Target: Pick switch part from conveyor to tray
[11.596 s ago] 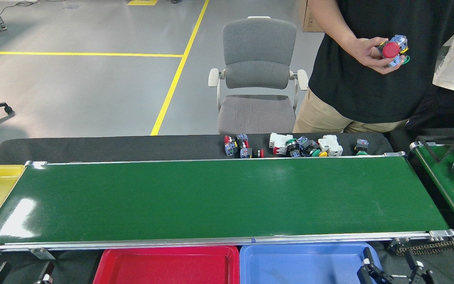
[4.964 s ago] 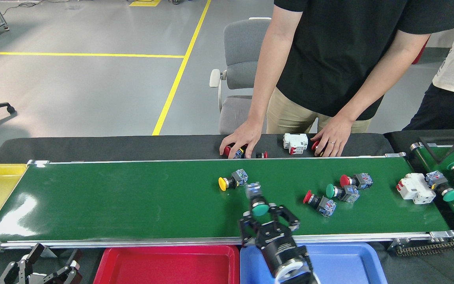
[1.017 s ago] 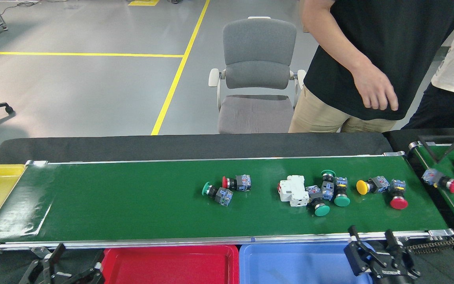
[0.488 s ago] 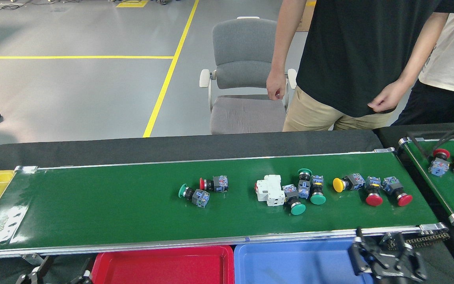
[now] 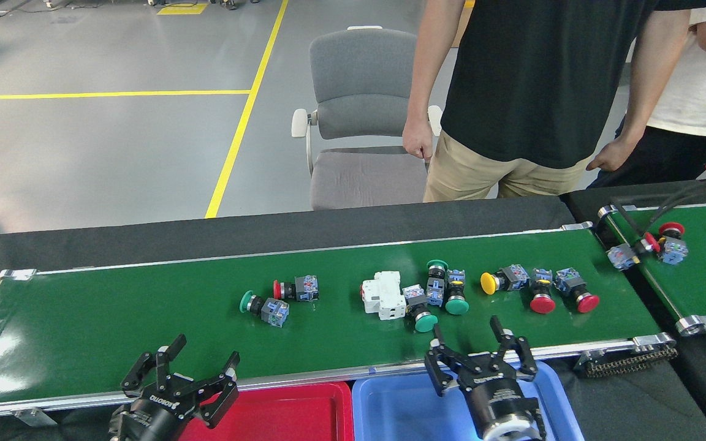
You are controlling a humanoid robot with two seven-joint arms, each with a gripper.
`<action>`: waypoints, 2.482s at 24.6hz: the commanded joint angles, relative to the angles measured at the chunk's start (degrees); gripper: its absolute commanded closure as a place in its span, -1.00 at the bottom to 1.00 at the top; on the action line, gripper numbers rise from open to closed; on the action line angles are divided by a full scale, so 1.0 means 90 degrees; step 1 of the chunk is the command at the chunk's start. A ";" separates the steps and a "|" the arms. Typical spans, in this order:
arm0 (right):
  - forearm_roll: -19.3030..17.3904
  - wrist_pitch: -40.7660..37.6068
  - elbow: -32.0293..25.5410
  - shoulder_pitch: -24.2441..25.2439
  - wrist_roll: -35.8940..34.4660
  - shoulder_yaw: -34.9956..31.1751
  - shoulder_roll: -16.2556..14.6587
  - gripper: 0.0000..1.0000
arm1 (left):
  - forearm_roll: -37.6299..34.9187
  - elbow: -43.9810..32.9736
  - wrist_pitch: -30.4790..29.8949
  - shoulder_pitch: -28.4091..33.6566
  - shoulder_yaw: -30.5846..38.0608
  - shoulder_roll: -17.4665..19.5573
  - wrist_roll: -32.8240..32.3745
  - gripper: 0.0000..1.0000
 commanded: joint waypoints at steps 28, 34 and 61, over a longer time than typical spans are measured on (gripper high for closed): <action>-0.0626 -0.0101 0.2516 -0.1826 0.0403 0.0993 0.0527 0.96 | -0.0130 0.2033 0.0006 -0.1867 -0.0022 -0.0283 0.0014 -0.22; -0.0626 -0.0169 0.2028 -0.1738 0.0325 0.1003 0.0459 0.97 | -0.0101 0.1008 -0.0609 -0.0939 0.0046 -0.0166 0.0033 0.24; -0.0626 -0.0678 -0.1087 0.1006 -0.0914 -0.0208 -0.0176 -0.99 | 0.0798 -0.1453 -0.0746 0.2020 0.3406 -0.0410 0.0092 -1.00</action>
